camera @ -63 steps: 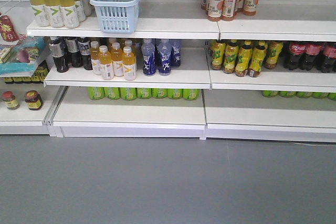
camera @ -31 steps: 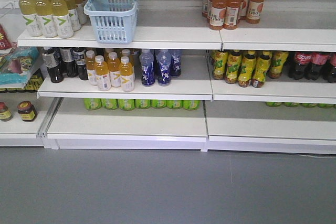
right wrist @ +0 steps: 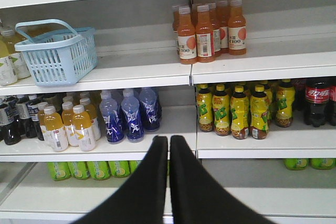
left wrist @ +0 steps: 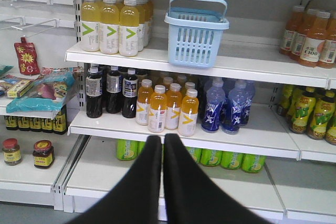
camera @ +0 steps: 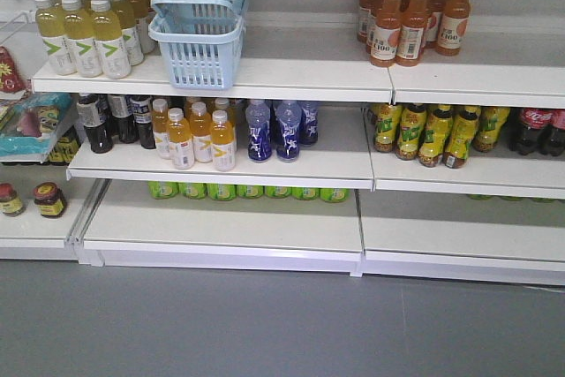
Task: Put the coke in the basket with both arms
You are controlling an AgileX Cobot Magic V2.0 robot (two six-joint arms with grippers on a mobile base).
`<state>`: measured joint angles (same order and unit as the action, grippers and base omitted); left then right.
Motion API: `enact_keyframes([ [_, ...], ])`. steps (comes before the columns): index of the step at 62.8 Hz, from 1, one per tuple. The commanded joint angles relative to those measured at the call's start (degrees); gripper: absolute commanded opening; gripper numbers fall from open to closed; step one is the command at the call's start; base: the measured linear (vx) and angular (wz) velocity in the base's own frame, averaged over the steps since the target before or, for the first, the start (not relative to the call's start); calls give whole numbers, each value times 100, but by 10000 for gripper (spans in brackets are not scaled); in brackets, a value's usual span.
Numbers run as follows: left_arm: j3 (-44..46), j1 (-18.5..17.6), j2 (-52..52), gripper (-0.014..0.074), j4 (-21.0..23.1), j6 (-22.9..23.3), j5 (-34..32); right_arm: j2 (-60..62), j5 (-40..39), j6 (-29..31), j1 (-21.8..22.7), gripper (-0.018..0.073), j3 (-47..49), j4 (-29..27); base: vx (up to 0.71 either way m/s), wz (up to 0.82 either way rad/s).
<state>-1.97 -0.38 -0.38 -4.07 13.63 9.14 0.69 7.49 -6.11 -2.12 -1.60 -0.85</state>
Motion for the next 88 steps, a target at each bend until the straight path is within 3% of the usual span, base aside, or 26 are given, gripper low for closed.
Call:
enact_keyframes([
  [1,-72,3,-118,-6,37,19,-400,88,-408,51,-7,-4,-87,22,15,7],
  [88,-72,3,-118,-6,37,19,-400,88,-408,51,-7,-4,-87,22,11,-2],
])
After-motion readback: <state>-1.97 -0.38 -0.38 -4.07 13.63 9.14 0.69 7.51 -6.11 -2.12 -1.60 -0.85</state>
